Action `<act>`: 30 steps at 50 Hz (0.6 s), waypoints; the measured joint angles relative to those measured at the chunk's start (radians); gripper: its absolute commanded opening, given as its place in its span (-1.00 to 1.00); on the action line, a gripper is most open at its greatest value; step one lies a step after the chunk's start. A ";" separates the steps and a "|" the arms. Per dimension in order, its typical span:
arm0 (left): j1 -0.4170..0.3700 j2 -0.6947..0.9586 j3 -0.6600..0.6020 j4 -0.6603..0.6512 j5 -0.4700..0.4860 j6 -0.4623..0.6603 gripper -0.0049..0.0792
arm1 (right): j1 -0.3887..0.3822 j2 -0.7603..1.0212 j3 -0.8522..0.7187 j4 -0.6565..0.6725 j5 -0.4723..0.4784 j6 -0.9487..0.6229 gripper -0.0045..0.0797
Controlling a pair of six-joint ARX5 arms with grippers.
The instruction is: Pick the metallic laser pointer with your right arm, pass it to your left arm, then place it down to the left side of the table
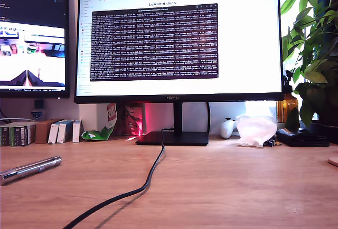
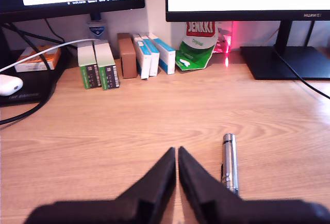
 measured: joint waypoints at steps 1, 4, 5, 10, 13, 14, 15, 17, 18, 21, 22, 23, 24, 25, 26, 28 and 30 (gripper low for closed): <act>0.008 0.000 0.000 0.000 0.000 0.000 -0.93 | -0.016 0.000 0.000 0.000 0.000 0.000 -0.84; 0.031 0.000 0.000 0.000 0.000 0.000 -0.93 | -0.062 0.000 0.000 0.000 0.000 0.000 -0.84; 0.037 0.000 0.000 0.000 0.000 0.000 -0.93 | -0.077 0.000 0.000 0.000 0.000 0.000 -0.84; 0.056 0.000 0.000 0.000 0.000 0.000 -0.93 | -0.148 0.000 0.000 0.000 0.000 0.000 -0.84; 0.060 0.000 0.000 0.000 0.000 0.000 -0.93 | -0.189 0.000 0.000 0.000 0.000 0.000 -0.84; 0.061 0.000 0.000 0.000 0.000 0.000 -0.93 | -0.205 0.000 0.000 0.000 0.000 0.000 -0.84; 0.063 0.000 0.000 0.000 0.000 0.000 -0.93 | -0.217 0.000 0.000 0.000 0.000 0.000 -0.84; 0.064 0.000 0.000 0.000 0.000 0.000 -0.93 | -0.240 0.000 0.000 0.000 0.000 0.000 -0.84; 0.064 0.000 0.000 0.000 0.000 0.000 -0.93 | -0.249 0.000 0.000 0.000 0.000 0.000 -0.84; 0.069 0.000 0.000 0.000 0.000 0.000 -0.93 | -0.275 0.000 0.000 0.000 0.000 0.000 -0.84; 0.069 0.000 0.000 0.000 0.000 0.000 -0.93 | -0.282 0.000 0.000 0.000 0.000 0.000 -0.84; 0.070 0.000 0.000 0.000 0.000 0.000 -0.93 | -0.288 0.000 0.000 0.000 0.000 0.000 -0.84; 0.072 0.000 0.000 0.000 0.000 0.000 -0.93 | -0.294 0.000 0.000 0.000 0.000 0.000 -0.84; 0.074 0.000 0.000 0.000 0.000 0.000 -0.93 | -0.299 0.000 0.000 0.000 0.000 0.000 -0.84; 0.075 0.000 0.000 0.000 0.000 0.000 -0.93 | -0.304 0.000 0.000 0.000 0.000 0.000 -0.84; 0.078 0.000 0.000 0.000 0.000 0.000 -0.93 | -0.314 0.000 0.000 0.000 0.000 0.000 -0.84; 0.081 0.000 0.000 0.000 0.000 0.000 -0.93 | -0.322 0.000 0.000 0.000 0.000 0.000 -0.84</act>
